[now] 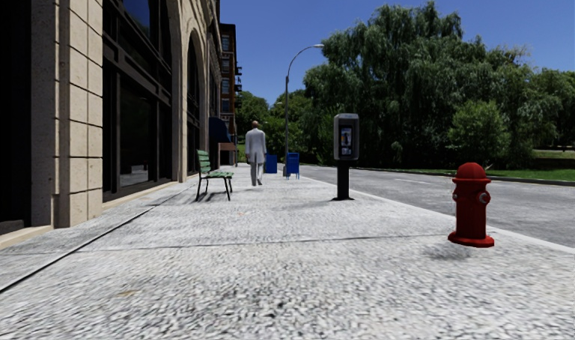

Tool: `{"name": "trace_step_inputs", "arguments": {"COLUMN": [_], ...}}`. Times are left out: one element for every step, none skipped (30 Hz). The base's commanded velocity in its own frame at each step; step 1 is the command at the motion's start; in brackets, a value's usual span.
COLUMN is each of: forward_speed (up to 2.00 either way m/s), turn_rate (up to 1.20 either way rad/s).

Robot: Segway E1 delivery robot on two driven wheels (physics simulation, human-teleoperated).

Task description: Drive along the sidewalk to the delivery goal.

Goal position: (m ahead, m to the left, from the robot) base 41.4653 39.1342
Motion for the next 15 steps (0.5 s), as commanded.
{"name": "trace_step_inputs", "arguments": {"forward_speed": [2.00,2.00,2.00,2.00,2.00,2.00,2.00,2.00,2.00,2.00,2.00,2.00,2.00,2.00,2.00], "turn_rate": [0.00,0.00,0.00,0.00,0.00,0.00,0.00,0.00,0.00,0.00,0.00,0.00,0.00,0.00,0.00]}}
